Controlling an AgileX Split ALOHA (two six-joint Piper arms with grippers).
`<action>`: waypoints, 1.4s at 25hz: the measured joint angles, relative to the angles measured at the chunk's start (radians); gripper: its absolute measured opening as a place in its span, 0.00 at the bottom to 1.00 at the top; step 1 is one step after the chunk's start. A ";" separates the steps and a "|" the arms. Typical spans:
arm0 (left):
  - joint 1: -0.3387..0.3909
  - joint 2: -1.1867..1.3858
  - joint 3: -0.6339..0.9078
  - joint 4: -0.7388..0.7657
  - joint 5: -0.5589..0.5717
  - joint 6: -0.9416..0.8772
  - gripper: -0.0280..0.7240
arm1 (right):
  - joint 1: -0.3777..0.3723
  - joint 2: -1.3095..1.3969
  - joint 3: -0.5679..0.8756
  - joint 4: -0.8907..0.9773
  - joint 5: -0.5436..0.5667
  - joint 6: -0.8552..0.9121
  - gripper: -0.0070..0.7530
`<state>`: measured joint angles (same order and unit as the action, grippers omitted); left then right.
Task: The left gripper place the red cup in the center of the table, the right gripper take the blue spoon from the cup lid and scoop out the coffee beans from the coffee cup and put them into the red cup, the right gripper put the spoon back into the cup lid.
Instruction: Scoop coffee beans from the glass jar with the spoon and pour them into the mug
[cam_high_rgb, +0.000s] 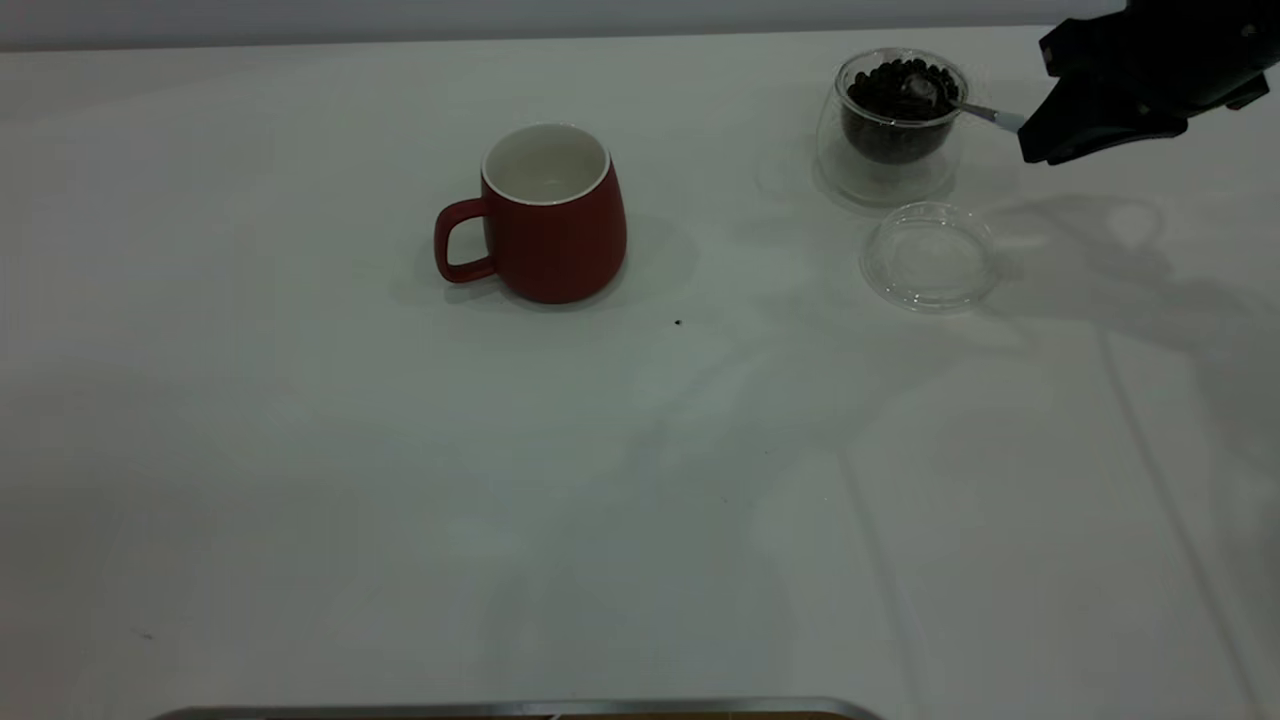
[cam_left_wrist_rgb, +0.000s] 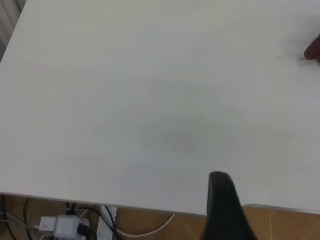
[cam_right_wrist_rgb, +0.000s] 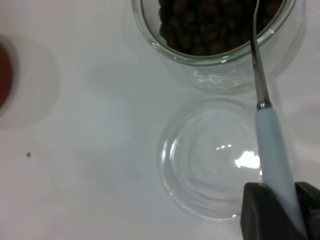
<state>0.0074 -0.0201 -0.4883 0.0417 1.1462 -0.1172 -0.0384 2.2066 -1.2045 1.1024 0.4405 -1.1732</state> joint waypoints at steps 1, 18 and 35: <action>0.000 0.000 0.000 0.000 0.000 0.000 0.73 | 0.000 0.001 -0.001 0.000 -0.002 0.001 0.16; 0.000 0.000 0.000 0.000 -0.001 0.001 0.73 | 0.000 -0.054 -0.005 -0.048 0.016 0.025 0.16; 0.000 0.000 0.000 0.000 -0.001 0.001 0.73 | 0.038 -0.056 -0.005 -0.128 -0.092 0.013 0.16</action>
<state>0.0074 -0.0201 -0.4883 0.0417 1.1452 -0.1162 0.0000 2.1506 -1.2100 0.9746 0.3484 -1.1599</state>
